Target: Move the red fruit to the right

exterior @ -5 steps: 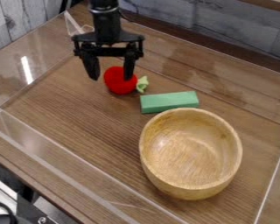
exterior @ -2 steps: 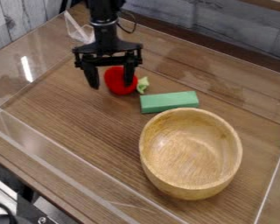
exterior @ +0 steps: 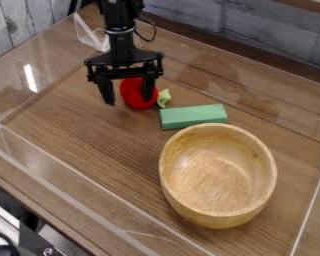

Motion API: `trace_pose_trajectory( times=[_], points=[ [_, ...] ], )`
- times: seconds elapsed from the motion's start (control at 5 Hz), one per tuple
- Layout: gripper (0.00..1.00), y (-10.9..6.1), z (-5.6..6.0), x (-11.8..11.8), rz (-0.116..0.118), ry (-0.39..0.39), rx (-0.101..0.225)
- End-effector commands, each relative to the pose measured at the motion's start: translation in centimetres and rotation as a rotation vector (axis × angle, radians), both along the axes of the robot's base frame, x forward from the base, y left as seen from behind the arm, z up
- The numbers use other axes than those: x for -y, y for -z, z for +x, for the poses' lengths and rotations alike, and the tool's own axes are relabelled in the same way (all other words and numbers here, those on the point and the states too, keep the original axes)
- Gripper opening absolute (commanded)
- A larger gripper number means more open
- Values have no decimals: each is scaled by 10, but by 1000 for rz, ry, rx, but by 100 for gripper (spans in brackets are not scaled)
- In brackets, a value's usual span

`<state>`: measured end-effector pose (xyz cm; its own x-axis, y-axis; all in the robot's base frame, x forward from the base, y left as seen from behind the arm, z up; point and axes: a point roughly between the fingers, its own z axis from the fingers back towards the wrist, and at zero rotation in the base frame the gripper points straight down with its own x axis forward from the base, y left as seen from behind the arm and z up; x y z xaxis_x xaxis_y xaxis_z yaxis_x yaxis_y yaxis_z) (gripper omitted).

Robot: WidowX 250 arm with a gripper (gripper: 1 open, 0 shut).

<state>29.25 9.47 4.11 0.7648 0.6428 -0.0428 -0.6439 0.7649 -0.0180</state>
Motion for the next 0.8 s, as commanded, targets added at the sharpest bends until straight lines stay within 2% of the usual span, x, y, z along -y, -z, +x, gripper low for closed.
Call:
trace_pose_trajectory(
  times=[0.0,0.2,0.4,0.6],
  points=[
    [100,-8,8,-7,19,-35,40],
    [0,-6,10,-8,20,-47,40],
    [100,-7,12,-7,13,-53,37],
    [100,-8,13,-5,4,-58,33]
  ],
)
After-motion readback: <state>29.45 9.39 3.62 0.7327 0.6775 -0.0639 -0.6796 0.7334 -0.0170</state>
